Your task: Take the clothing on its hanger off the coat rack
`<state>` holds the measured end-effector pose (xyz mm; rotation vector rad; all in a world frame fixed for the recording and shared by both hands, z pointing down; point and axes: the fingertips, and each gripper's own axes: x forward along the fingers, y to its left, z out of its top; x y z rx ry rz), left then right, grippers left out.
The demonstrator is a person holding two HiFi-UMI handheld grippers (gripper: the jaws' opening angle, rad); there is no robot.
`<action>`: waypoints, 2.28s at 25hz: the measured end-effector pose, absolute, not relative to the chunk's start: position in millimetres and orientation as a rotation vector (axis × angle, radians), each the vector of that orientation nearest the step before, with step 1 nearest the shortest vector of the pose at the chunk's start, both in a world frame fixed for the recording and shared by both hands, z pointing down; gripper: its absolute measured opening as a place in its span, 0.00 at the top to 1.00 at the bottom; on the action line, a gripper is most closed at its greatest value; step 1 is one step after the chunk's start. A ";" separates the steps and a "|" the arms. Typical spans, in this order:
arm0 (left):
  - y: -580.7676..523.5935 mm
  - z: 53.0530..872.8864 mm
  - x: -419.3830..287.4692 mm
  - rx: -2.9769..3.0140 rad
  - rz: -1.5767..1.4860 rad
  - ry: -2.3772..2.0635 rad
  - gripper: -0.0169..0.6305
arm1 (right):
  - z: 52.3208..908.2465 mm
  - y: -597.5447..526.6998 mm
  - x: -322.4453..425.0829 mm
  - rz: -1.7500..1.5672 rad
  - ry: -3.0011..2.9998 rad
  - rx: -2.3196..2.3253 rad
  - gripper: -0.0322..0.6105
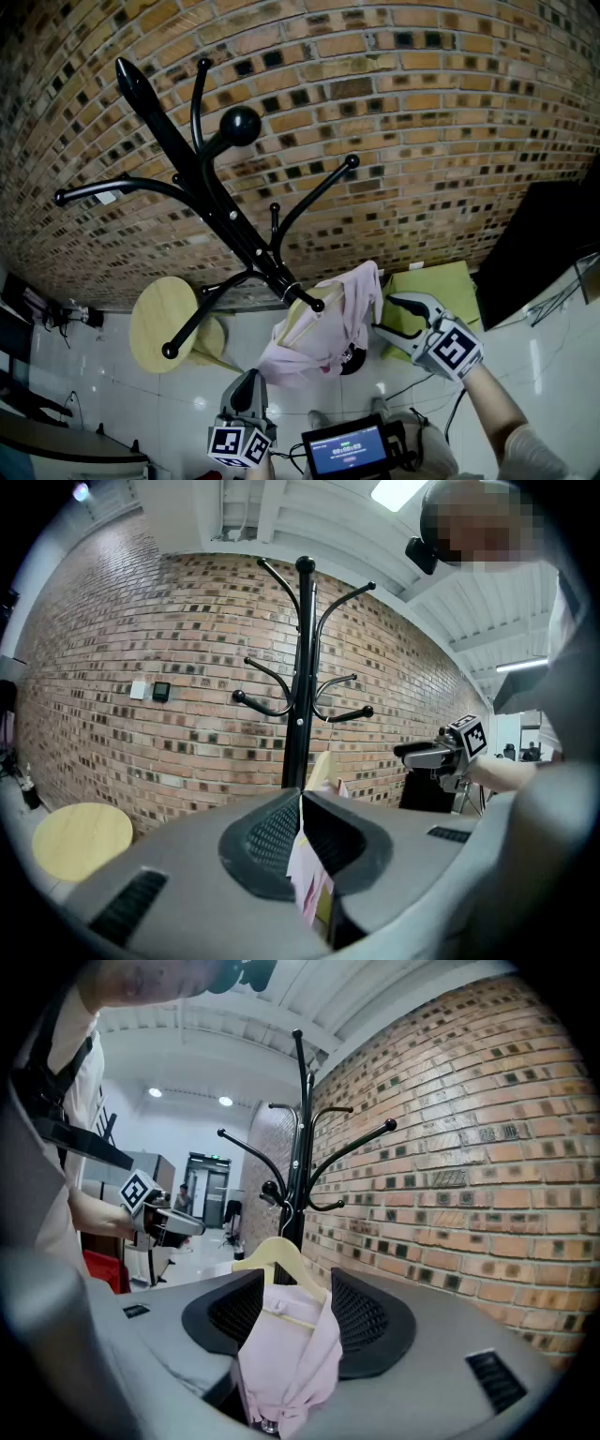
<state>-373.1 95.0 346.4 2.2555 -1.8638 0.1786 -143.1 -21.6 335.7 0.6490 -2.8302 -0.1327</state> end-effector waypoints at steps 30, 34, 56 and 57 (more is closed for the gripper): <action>103.2 346.2 -370.5 2.252 0.207 -1.858 0.94 | 337.5 -49.1 -222.9 -0.431 -2.726 0.426 0.61; 102.5 344.8 -373.2 2.249 0.206 -1.862 0.94 | 340.6 -54.3 -229.0 -0.456 -2.715 0.432 0.61; 95.7 344.3 -375.1 2.256 0.209 -1.853 0.94 | 370.4 -78.3 -251.7 -0.606 -2.576 0.348 0.61; 95.8 344.7 -375.3 2.256 0.211 -1.853 0.94 | 369.9 -78.7 -253.0 -0.613 -2.576 0.322 0.61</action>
